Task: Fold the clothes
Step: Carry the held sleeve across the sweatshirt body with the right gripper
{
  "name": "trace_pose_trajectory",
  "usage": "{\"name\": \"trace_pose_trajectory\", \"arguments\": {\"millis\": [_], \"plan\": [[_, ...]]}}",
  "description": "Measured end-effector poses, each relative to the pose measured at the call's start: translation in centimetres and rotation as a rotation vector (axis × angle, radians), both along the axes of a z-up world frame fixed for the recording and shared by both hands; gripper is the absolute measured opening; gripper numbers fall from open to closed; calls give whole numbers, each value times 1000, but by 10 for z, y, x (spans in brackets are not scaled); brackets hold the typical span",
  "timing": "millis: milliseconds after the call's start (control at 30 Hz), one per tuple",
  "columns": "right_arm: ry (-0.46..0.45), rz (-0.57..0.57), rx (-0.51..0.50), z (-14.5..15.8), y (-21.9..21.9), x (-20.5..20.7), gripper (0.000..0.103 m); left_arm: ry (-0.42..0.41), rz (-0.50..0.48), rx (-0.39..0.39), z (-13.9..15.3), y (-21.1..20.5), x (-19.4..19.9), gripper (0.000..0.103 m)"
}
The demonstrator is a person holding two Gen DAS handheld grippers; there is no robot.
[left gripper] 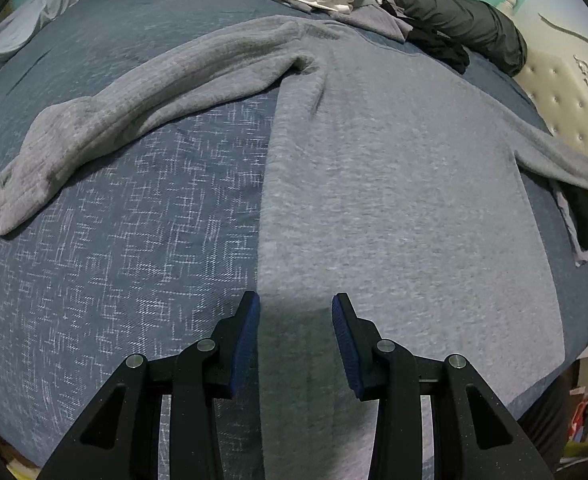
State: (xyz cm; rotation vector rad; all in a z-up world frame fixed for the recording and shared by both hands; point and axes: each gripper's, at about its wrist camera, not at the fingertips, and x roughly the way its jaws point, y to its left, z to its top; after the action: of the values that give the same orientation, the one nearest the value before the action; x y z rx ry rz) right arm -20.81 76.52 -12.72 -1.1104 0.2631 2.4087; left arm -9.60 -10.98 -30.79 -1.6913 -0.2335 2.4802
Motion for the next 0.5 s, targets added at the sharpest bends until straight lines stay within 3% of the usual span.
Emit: {"name": "trace_pose_trajectory", "arguments": {"millis": [200, 400, 467, 500], "plan": [[23, -106, 9, -12, 15, 16, 14, 9, -13, 11, 3, 6, -6, 41], [70, -44, -31, -17, -12, 38, 19, 55, 1, 37, 18, -4, -12, 42], [94, -15, -56, -19, -28, 44, 21, 77, 5, 47, 25, -10, -14, 54], [107, 4, -69, -22, -38, 47, 24, 88, 7, 52, 29, -12, -15, 56]]}}
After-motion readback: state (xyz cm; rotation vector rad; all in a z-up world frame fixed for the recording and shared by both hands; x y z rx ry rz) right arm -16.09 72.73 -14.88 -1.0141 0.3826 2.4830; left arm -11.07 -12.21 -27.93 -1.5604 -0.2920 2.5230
